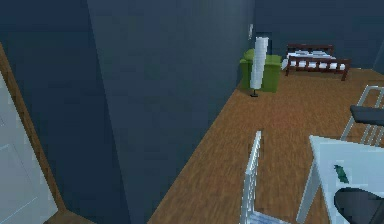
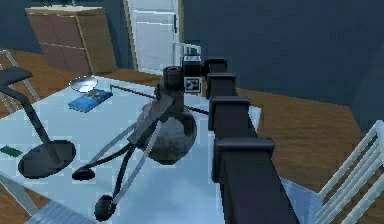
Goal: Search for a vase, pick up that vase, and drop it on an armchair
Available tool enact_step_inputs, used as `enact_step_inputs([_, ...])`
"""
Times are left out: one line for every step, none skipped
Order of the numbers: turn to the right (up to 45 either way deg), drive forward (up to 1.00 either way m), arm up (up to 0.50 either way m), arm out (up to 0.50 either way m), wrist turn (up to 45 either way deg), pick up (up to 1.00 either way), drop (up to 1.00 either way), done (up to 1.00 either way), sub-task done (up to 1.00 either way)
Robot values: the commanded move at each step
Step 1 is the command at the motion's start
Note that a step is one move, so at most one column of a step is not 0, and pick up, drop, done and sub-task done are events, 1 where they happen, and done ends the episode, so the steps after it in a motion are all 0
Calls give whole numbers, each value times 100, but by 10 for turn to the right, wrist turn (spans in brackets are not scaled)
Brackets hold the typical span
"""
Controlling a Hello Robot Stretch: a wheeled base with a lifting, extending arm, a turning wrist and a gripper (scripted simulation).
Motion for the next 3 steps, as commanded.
enact_step_inputs([0,0,0,0,450,0,0,0,0])
enact_step_inputs([0,0,0,0,450,0,0,0,0])
enact_step_inputs([0,0,0,0,210,0,0,0,0])
